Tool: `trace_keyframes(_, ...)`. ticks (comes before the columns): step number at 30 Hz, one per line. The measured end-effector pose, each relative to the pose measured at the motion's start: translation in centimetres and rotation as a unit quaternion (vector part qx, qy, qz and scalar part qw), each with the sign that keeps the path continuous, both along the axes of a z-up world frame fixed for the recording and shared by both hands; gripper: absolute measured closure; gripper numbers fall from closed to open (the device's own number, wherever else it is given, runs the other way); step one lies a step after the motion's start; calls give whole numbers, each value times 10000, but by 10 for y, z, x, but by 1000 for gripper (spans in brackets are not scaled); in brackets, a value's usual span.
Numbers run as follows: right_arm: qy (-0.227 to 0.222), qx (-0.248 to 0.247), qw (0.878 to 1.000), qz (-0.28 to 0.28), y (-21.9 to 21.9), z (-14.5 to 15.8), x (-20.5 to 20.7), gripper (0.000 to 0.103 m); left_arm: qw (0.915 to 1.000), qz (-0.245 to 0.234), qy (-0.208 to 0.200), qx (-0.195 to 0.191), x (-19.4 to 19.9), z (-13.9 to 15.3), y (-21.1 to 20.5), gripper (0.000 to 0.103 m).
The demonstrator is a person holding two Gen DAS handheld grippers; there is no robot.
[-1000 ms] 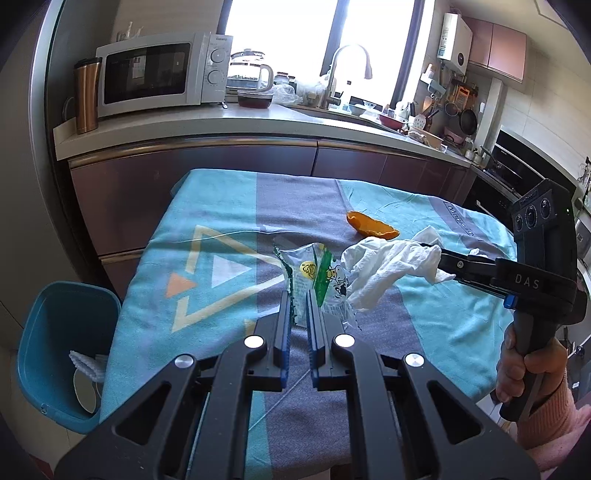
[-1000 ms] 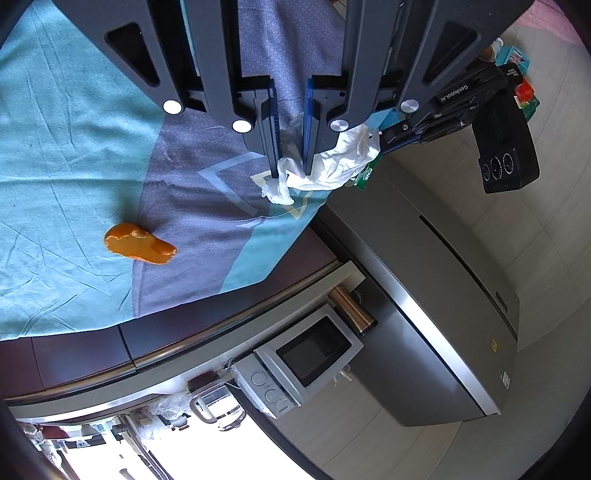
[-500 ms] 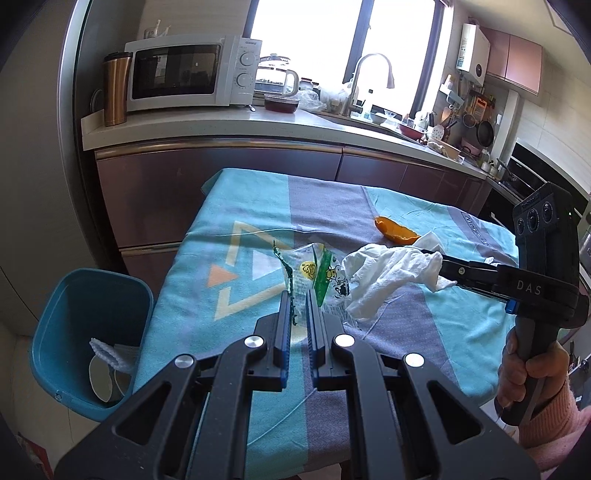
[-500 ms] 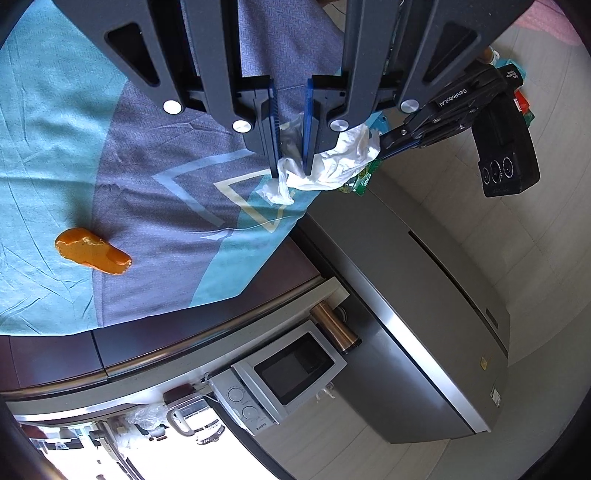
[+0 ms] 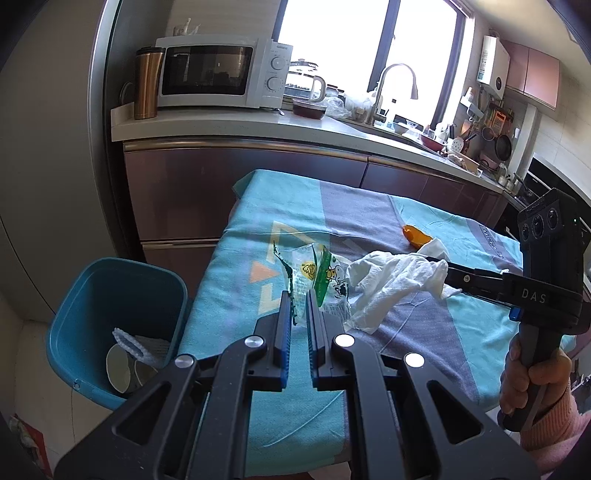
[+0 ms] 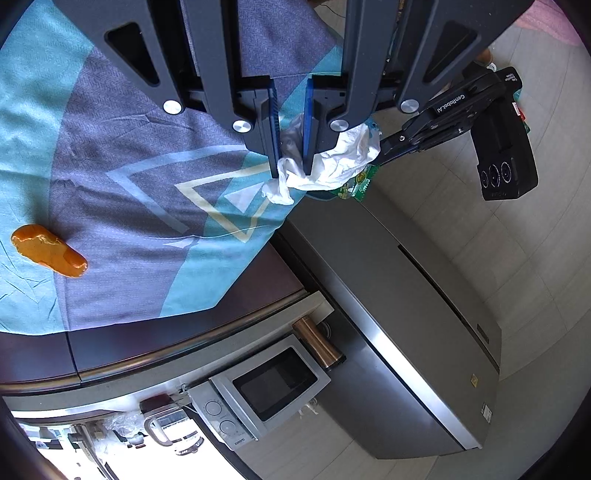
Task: Collect trash
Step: 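Carry the wrapper and tissue toward the teal bin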
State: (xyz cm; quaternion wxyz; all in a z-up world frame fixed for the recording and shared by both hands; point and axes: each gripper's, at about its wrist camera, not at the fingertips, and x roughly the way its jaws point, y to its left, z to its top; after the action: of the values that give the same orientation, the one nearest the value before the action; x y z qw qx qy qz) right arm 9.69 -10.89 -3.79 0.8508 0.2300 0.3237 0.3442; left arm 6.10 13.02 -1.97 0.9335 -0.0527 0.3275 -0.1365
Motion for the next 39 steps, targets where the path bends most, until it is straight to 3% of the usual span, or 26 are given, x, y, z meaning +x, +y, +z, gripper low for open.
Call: trace_keyframes(39,48,-151,9963,848,87,0,30,93,9938,1097,52,-189,-10,-6,86,95)
